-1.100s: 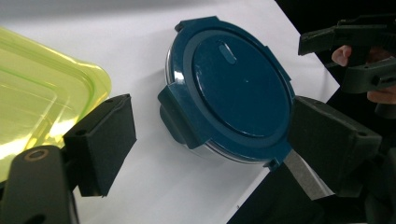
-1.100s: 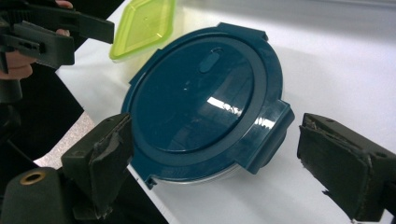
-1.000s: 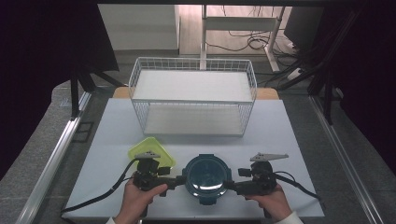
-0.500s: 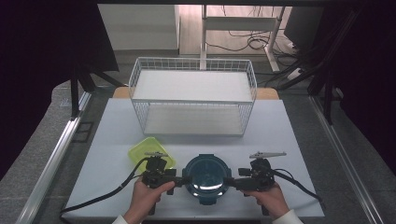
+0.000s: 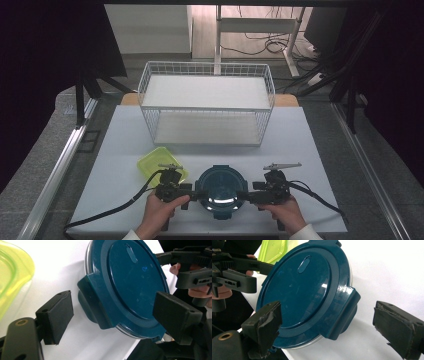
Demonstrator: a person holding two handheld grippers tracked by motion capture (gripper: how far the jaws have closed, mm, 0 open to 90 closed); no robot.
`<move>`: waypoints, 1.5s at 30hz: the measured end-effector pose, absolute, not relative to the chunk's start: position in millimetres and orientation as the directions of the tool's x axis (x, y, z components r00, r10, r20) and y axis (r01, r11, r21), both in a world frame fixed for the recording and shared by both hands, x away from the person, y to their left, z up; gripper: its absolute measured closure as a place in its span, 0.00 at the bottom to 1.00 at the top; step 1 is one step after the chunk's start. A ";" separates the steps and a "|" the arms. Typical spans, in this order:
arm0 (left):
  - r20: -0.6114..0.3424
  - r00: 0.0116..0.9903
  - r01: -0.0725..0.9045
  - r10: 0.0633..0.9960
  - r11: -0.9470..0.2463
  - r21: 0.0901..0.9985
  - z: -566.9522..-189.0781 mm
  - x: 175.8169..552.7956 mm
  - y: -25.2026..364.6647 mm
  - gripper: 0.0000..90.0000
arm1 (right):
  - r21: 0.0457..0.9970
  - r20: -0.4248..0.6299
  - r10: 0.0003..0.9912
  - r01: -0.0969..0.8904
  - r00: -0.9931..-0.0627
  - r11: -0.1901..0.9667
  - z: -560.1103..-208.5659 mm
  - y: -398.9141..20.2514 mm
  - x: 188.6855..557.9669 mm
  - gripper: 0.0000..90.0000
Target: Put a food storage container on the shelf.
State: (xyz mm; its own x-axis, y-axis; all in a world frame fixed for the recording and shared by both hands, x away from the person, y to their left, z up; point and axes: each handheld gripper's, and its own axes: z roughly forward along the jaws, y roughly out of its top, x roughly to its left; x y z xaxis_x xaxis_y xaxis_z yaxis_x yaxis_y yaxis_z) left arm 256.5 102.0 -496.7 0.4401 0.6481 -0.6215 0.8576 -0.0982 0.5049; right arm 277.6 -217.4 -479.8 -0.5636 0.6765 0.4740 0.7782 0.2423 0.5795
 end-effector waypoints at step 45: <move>-0.729 0.348 0.916 0.589 -0.049 0.398 -507.3 254.1 96.3 0.36 | 0.453 0.676 0.623 0.889 -0.394 0.071 -495.8 -217.6 277.5 0.40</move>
State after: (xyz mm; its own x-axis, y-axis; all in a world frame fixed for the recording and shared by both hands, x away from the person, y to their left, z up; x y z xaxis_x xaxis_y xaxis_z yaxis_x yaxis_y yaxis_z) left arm 254.1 96.3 -507.3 0.3478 0.5892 -0.7293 0.9162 -0.0486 0.3977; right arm 277.5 -217.6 -495.8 -0.3944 0.6226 0.6759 0.8885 0.0708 0.4533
